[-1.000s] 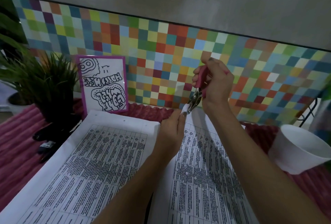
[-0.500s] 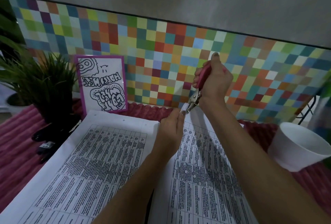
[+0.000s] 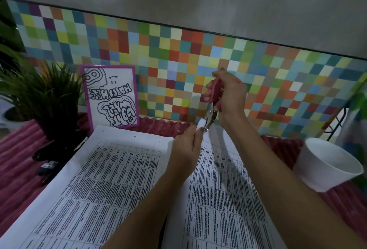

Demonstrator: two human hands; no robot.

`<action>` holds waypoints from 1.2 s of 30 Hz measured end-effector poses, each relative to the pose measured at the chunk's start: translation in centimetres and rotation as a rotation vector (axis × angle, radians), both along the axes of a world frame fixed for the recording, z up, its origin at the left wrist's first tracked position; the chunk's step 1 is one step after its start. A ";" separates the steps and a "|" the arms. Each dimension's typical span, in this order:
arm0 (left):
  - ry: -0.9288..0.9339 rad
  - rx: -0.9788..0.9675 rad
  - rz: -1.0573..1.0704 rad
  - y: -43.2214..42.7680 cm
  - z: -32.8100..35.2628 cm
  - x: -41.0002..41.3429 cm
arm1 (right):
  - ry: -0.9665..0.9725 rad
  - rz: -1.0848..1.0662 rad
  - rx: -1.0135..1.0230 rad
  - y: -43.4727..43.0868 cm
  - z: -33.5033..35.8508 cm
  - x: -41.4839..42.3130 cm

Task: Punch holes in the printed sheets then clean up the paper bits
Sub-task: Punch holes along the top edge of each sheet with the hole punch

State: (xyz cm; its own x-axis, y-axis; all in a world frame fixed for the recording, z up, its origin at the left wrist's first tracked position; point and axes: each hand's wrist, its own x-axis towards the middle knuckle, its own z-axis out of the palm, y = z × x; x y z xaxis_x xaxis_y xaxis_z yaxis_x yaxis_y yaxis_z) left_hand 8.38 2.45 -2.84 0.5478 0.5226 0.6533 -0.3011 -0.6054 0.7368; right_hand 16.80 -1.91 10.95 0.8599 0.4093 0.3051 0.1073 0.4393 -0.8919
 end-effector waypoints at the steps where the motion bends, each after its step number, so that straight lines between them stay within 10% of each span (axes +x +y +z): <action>1: -0.001 0.001 0.006 0.0 0.0 0.0 | -0.016 0.012 -0.015 -0.2 0.1 -0.1; 36: -0.046 -0.179 -0.033 0.4 1.6 -1.5 | 0.016 -0.152 0.002 -4.3 0.6 3.2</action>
